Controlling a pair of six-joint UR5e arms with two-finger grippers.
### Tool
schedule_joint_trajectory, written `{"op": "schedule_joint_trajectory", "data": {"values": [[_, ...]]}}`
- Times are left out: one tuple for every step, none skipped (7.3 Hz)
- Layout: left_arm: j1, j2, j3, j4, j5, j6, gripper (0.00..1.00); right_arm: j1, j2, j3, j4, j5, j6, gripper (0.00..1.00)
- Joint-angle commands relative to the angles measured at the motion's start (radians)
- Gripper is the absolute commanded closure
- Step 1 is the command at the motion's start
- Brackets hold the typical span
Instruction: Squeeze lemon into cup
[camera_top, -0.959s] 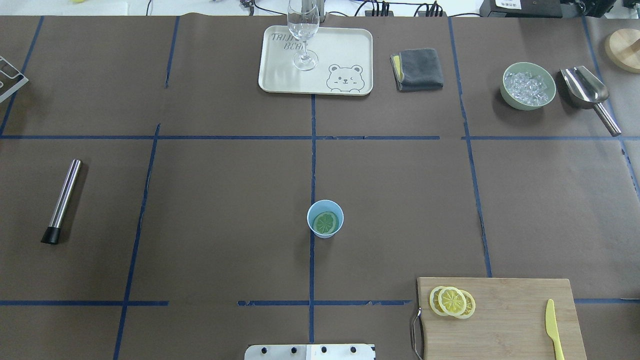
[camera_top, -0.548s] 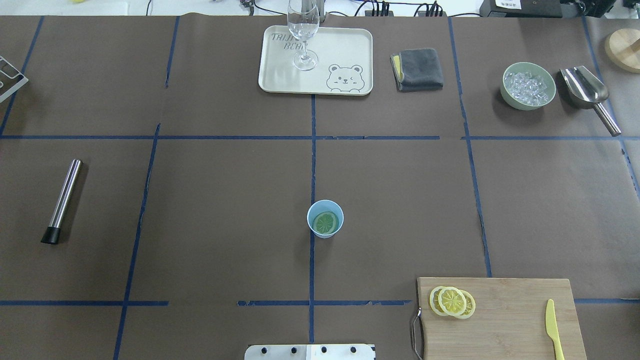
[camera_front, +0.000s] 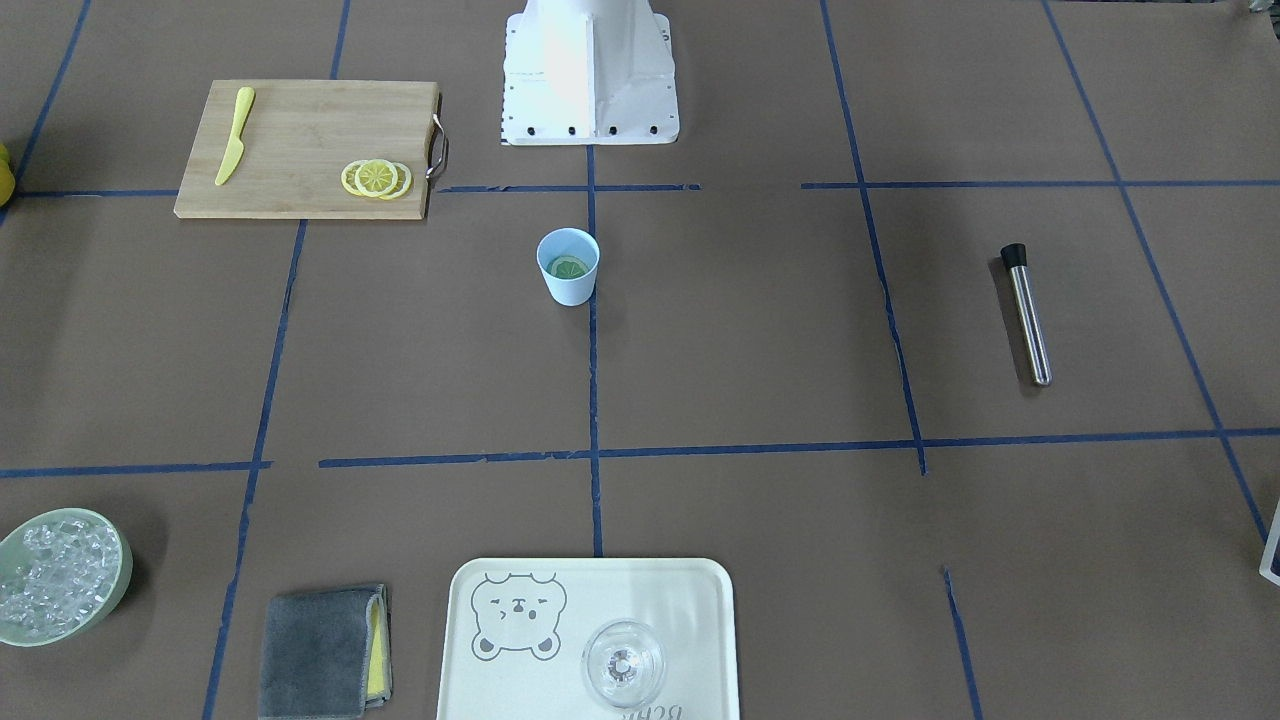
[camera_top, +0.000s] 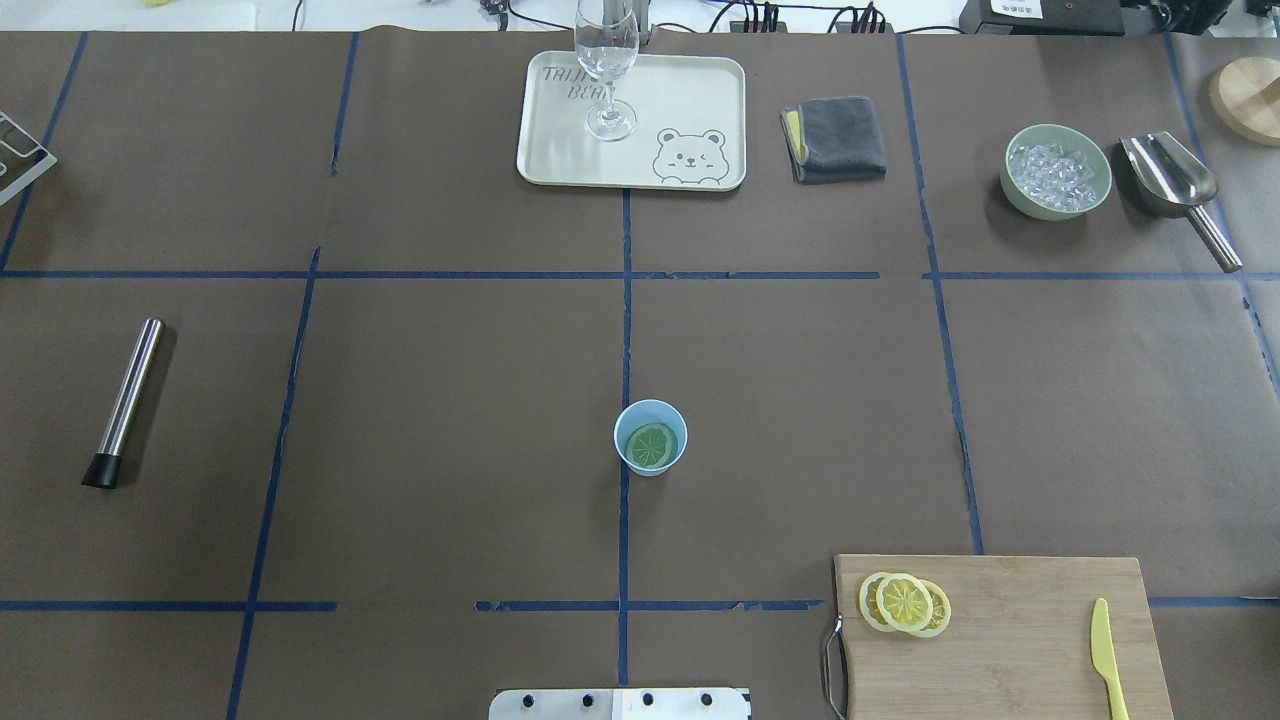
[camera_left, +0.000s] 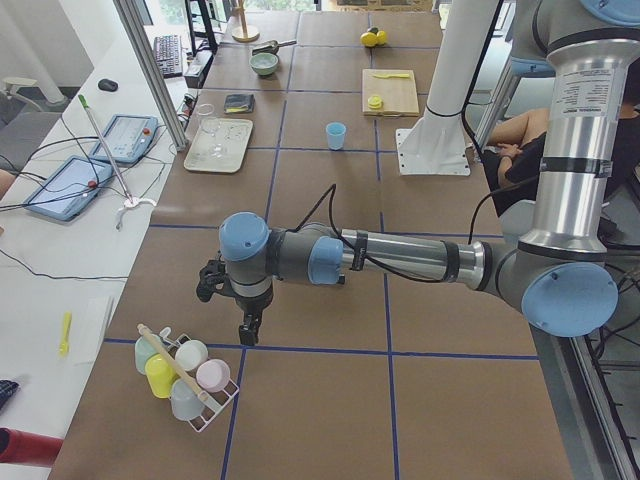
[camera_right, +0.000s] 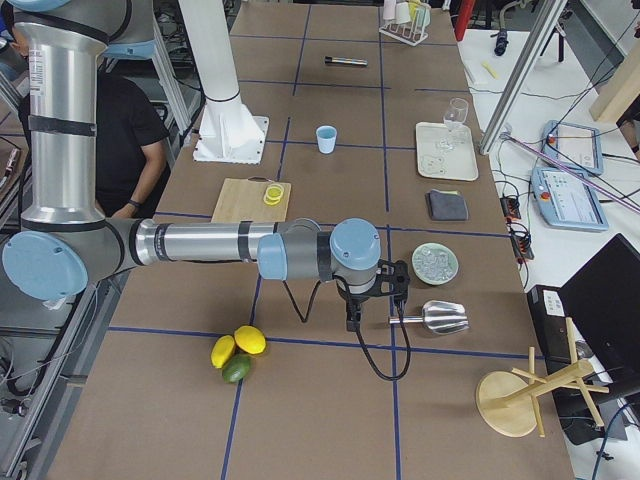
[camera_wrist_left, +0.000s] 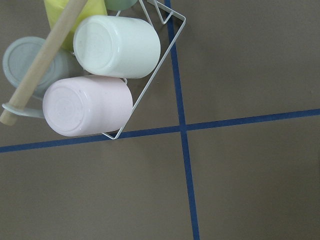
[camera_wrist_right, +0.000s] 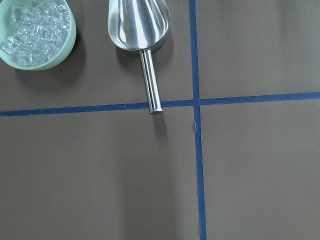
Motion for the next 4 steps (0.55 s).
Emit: {"op": "schedule_joint_trajectory", "data": {"values": [[-0.001, 0.0, 0.0, 0.001, 0.0, 0.0, 0.0, 0.001, 0.0, 0.001, 0.0, 0.0, 0.0, 0.0], [-0.001, 0.001, 0.0, 0.003, 0.0, 0.0, 0.0, 0.001, 0.0, 0.001, 0.0, 0.0, 0.0, 0.0], [-0.001, 0.0, -0.001, 0.003, -0.002, 0.0, 0.0, 0.001, 0.0, 0.001, 0.0, 0.0, 0.002, 0.0], [-0.001, 0.001, 0.0, 0.003, -0.038, 0.0, 0.0, 0.001, 0.003, 0.001, 0.0, 0.0, 0.002, 0.0]]}}
